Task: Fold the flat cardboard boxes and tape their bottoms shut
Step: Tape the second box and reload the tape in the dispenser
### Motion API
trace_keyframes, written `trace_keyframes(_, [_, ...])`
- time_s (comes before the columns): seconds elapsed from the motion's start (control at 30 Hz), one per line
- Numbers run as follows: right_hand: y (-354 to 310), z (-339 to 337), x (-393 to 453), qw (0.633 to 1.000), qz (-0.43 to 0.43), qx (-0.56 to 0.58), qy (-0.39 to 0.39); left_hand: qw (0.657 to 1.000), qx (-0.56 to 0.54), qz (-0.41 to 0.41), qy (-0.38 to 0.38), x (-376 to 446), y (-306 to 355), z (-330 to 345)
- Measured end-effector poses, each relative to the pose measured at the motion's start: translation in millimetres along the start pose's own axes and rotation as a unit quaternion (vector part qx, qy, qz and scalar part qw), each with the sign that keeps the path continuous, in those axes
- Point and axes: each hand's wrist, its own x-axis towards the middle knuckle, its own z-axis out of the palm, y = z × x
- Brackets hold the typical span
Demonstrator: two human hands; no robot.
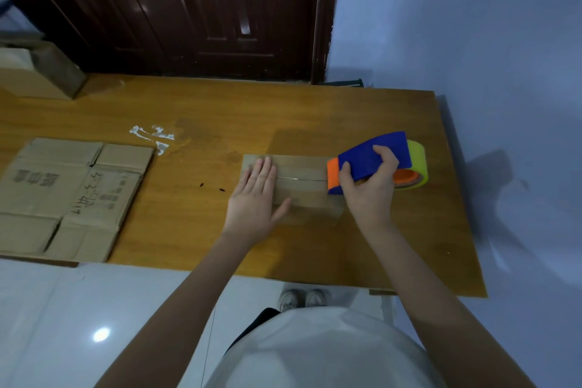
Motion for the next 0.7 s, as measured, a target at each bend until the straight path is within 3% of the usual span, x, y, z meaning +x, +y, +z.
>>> trace_keyframes(0.2, [3.5,2.4,-0.8,1.000,-0.018,-0.006,0.022,0.997,-0.019,0.071,0.000,4.9,35.0,5.2])
trace_keyframes(0.7, [4.9,2.9,-3.5,0.999,0.010,0.020,0.025,0.997,-0.008,0.071,0.010,16.0,80.9,5.3])
